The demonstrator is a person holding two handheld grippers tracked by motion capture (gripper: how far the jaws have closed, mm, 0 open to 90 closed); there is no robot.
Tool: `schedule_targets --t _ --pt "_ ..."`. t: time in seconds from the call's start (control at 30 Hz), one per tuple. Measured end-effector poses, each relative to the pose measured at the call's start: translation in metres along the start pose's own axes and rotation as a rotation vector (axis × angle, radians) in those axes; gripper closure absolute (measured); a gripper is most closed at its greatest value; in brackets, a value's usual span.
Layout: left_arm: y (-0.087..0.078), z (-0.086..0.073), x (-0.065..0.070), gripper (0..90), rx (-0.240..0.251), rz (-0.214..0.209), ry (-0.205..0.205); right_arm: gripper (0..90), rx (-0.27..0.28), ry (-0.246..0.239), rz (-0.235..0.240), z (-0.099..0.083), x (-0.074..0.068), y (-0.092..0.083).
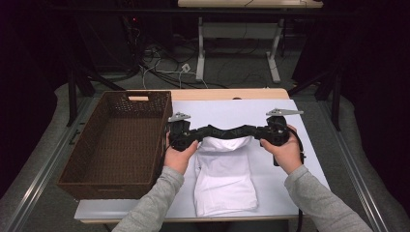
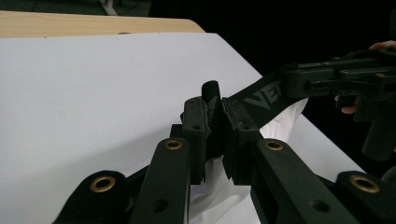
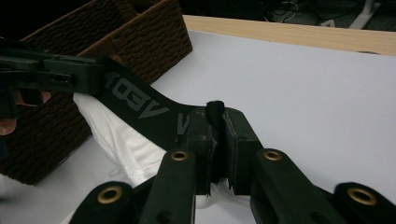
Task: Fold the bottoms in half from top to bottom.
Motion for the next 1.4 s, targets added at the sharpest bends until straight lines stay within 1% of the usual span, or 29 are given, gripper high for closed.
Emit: schedule_targets --t 0.03,0.1,0.17,0.23,0.33,0.5,0.57,0.7,0.77,0.87,0.9,1.0,1.13,1.17,1.4 --pt "-0.002 -0.002 0.003 80.9 0.004 -0.008 0.000 82.3 0.006 -0.006 0.004 -0.001 -0.002 -0.002" --pt "-0.006 -0.004 0.007 80.9 0.008 -0.014 0.013 82.3 0.009 -0.012 0.013 -0.004 -0.005 -0.006" --pt "-0.010 -0.007 0.010 80.9 0.017 -0.022 0.018 82.3 0.017 -0.010 0.024 -0.007 -0.007 -0.009" --pt "-0.013 -0.010 0.013 80.9 0.020 -0.030 0.024 82.3 0.025 -0.014 0.037 -0.010 -0.010 -0.013" --pt "-0.015 -0.016 0.017 80.8 0.017 -0.041 0.028 82.3 0.032 -0.021 0.045 -0.016 -0.014 -0.017" --pt "-0.015 -0.030 0.022 80.8 0.008 -0.039 0.050 82.2 0.027 -0.036 0.054 -0.028 -0.019 -0.020" --pt "-0.014 -0.037 0.022 80.8 0.002 -0.037 0.063 82.2 0.016 -0.036 0.060 -0.034 -0.021 -0.019" --pt "-0.012 -0.050 0.021 80.7 -0.010 -0.040 0.072 82.2 -0.011 -0.050 0.057 -0.050 -0.022 -0.014" --pt "-0.010 -0.057 0.020 80.7 -0.016 -0.034 0.082 82.2 -0.016 -0.049 0.060 -0.056 -0.022 -0.012" --pt "-0.007 -0.066 0.018 80.6 -0.022 -0.031 0.085 82.2 -0.023 -0.051 0.062 -0.064 -0.021 -0.009" --pt "-0.006 -0.068 0.018 80.7 -0.024 -0.032 0.083 82.2 -0.025 -0.048 0.061 -0.066 -0.021 -0.008" --pt "-0.004 -0.075 0.016 80.6 -0.032 -0.031 0.078 82.2 -0.040 -0.060 0.055 -0.073 -0.021 -0.006" --pt "-0.005 -0.083 0.016 80.6 -0.038 -0.035 0.079 82.1 -0.043 -0.071 0.062 -0.080 -0.024 -0.004" --pt "-0.005 -0.085 0.017 80.6 -0.038 -0.037 0.076 82.1 -0.042 -0.067 0.065 -0.082 -0.025 -0.004" --pt "-0.006 -0.097 0.018 80.5 -0.054 -0.032 0.086 81.8 -0.048 -0.073 0.073 -0.096 -0.028 -0.002"
Point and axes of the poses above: each handheld gripper's, and its own axes: y roughly forward along the jaws, z roughly out of its top, x roughly to its right, the point moved 7 cm from there along y, roughly forward along the jaws, and after that the axes turned 7 degrees about -x, right-handed, at the moved point
